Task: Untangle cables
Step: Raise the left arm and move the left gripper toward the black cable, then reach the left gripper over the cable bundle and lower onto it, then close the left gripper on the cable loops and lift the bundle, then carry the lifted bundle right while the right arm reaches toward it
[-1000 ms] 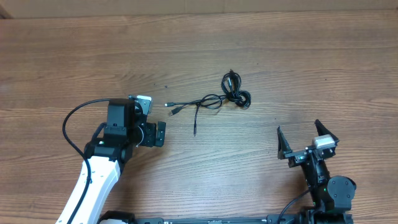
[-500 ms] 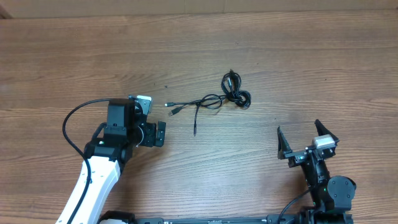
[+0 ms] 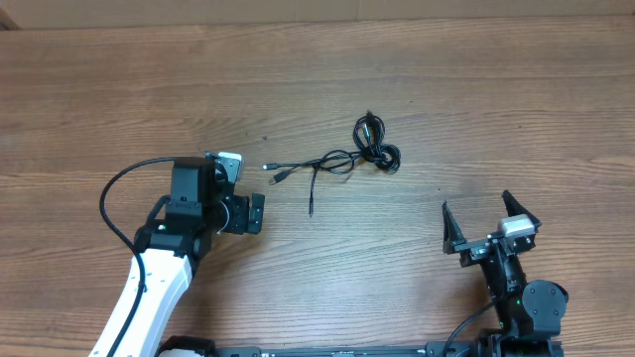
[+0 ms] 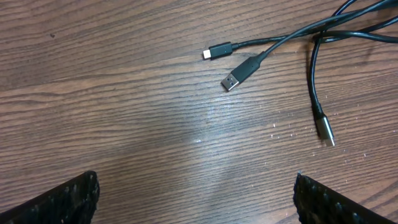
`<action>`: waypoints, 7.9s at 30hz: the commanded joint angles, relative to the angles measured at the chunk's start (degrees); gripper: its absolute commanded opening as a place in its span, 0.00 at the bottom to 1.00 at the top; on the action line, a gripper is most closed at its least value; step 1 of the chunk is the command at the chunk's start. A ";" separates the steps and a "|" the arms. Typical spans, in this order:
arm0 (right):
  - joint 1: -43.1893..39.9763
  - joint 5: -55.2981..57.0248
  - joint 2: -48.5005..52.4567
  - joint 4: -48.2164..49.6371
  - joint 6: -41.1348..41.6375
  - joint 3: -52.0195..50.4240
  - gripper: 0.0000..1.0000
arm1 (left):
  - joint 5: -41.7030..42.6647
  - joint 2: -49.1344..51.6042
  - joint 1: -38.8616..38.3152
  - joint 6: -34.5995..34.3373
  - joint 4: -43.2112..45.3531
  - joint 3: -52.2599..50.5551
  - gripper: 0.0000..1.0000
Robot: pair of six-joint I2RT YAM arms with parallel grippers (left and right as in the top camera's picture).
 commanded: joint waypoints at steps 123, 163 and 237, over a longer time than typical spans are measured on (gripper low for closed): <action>-0.39 -0.33 -0.68 0.35 -0.02 -0.59 1.00 | -3.54 52.15 -31.76 -17.94 -24.11 62.45 1.00; -0.39 -0.33 -0.68 0.35 -0.02 -0.59 1.00 | -13.92 61.48 -30.71 3.41 -20.48 62.42 0.04; -0.39 -12.35 23.19 -30.56 12.24 41.05 1.00 | 29.24 38.25 -29.09 8.63 -55.67 84.04 0.04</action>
